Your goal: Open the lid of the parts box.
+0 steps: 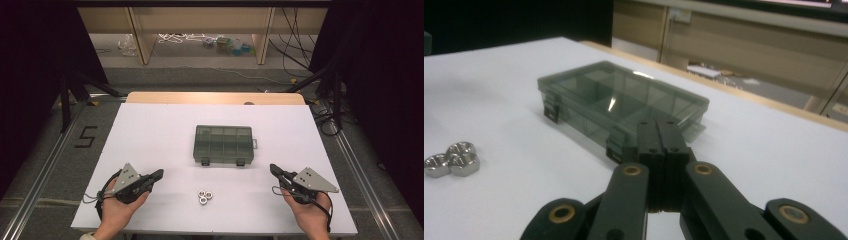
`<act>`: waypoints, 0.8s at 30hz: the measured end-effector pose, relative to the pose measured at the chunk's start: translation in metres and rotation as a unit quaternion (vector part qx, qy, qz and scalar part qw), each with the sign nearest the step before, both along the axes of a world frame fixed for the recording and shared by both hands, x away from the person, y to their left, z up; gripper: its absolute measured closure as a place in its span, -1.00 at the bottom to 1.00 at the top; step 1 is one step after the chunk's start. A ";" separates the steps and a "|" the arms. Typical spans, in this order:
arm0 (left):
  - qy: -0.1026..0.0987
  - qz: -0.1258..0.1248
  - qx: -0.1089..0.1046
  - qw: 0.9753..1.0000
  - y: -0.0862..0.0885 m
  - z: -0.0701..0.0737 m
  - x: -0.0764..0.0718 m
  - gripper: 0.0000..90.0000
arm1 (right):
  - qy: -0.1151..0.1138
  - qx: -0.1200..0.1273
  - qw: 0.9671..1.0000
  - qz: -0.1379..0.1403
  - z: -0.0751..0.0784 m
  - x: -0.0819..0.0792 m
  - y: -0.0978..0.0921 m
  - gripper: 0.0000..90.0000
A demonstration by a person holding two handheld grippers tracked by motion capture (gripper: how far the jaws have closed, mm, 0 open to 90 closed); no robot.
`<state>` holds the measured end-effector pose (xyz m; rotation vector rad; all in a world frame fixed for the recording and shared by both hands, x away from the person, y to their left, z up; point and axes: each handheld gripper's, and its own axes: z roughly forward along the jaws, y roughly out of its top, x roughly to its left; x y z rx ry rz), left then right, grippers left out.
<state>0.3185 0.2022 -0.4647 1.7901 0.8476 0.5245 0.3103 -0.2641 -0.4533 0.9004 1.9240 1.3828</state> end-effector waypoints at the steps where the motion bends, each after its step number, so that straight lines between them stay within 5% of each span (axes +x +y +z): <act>1: 0.005 0.000 0.001 1.000 -0.004 0.000 0.004 1.00 | 0.004 -0.001 1.000 0.000 -0.001 0.002 0.001 1.00; 16: 0.063 -0.016 0.030 0.997 -0.053 -0.012 0.066 1.00 | 0.076 -0.015 0.997 0.000 -0.011 0.042 0.024 1.00; 24: 0.080 -0.022 0.057 0.995 -0.072 -0.019 0.079 1.00 | 0.103 -0.031 0.994 -0.009 -0.016 0.056 0.027 1.00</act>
